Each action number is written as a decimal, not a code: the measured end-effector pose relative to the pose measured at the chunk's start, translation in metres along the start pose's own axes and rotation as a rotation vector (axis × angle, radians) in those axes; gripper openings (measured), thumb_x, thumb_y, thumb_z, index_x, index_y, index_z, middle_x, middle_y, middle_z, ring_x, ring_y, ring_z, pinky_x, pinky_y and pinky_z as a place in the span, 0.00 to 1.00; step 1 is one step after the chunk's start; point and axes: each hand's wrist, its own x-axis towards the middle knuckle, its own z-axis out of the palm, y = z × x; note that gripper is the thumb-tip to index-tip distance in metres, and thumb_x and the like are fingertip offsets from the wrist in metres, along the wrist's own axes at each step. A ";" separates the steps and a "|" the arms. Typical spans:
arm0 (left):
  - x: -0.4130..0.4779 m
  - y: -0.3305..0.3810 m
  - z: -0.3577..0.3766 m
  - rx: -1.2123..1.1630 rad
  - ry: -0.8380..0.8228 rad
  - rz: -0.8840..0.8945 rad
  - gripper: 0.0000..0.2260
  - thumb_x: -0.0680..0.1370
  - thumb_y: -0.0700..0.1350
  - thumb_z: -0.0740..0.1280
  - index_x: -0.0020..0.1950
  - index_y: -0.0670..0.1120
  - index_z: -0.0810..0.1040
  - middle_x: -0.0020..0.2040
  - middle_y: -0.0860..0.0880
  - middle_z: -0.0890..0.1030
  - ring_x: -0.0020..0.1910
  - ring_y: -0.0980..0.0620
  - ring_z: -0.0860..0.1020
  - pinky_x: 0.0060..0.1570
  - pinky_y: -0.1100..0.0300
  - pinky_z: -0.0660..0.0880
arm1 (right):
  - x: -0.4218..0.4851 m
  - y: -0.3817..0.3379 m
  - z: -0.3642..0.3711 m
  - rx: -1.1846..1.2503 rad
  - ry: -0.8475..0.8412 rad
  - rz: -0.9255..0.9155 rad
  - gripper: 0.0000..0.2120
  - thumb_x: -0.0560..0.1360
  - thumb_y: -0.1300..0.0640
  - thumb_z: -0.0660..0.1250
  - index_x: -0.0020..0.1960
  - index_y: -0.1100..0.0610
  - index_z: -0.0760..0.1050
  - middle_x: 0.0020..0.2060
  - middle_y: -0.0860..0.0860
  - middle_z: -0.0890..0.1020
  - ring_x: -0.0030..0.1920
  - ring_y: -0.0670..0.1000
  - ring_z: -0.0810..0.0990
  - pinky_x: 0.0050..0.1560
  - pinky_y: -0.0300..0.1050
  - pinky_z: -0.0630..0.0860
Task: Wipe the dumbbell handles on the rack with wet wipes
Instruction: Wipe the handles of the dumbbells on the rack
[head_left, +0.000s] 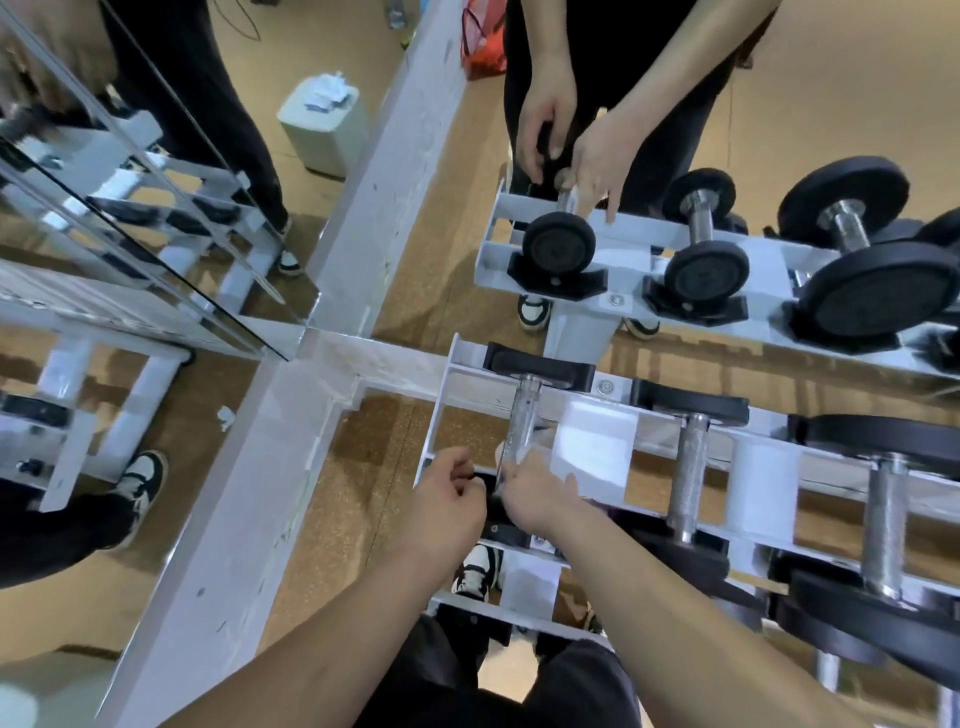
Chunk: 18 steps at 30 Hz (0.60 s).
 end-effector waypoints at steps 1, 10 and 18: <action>-0.002 0.000 0.002 0.008 0.010 -0.001 0.19 0.82 0.43 0.64 0.74 0.53 0.72 0.61 0.58 0.78 0.57 0.61 0.77 0.56 0.61 0.73 | -0.007 0.002 -0.002 -0.050 0.005 -0.013 0.21 0.86 0.56 0.51 0.78 0.56 0.61 0.79 0.59 0.61 0.77 0.61 0.64 0.80 0.67 0.48; -0.042 0.058 0.029 -0.091 -0.039 0.188 0.17 0.83 0.53 0.67 0.72 0.56 0.73 0.68 0.59 0.75 0.67 0.58 0.74 0.66 0.61 0.71 | -0.099 0.071 -0.084 0.973 0.003 -0.176 0.23 0.68 0.48 0.81 0.60 0.54 0.82 0.51 0.51 0.89 0.57 0.53 0.85 0.64 0.56 0.77; -0.092 0.099 0.115 -0.841 -0.646 -0.248 0.22 0.82 0.56 0.67 0.70 0.43 0.80 0.60 0.40 0.84 0.54 0.44 0.84 0.53 0.50 0.81 | -0.138 0.155 -0.140 1.217 -0.149 -0.280 0.17 0.76 0.63 0.70 0.64 0.64 0.80 0.60 0.67 0.83 0.56 0.63 0.83 0.57 0.57 0.78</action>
